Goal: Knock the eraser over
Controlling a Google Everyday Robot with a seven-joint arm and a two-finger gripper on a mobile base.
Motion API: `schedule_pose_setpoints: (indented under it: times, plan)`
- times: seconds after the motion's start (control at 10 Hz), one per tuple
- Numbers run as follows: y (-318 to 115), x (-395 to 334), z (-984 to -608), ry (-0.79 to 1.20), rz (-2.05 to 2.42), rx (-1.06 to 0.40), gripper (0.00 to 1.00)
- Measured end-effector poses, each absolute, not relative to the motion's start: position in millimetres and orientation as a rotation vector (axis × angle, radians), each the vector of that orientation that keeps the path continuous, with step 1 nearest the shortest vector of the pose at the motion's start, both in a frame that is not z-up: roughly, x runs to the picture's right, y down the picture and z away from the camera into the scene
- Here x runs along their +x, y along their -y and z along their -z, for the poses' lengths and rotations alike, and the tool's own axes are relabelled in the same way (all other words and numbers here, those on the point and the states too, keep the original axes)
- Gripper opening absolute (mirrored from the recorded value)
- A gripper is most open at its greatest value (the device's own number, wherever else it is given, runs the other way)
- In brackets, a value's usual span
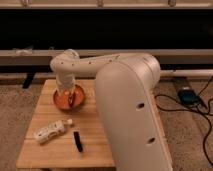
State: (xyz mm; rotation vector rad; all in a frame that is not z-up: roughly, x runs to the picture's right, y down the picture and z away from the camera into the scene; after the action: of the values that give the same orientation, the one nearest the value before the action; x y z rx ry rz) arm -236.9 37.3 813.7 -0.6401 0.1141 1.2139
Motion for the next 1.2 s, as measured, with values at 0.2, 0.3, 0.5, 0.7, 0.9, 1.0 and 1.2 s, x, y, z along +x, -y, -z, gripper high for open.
schedule_pose_setpoints:
  times: [0.2,0.3,0.5,0.7,0.9,1.0,1.2]
  plan:
    - [-74,-246,-782,-0.083,-1.177,-0.645,0.52]
    - [-94,-252,-767,-0.069,-1.159,-0.651,0.52]
    - [-137,-259,-737,-0.043,-1.131,-0.67,0.52]
    - [-174,-245,-719,-0.028,-1.127,-0.693,0.52]
    - [-206,-231,-705,-0.017,-1.125,-0.714,0.52]
    - [-222,-228,-698,-0.012,-1.119,-0.725,0.52]
    - [-239,-211,-689,-0.008,-1.126,-0.735,0.52]
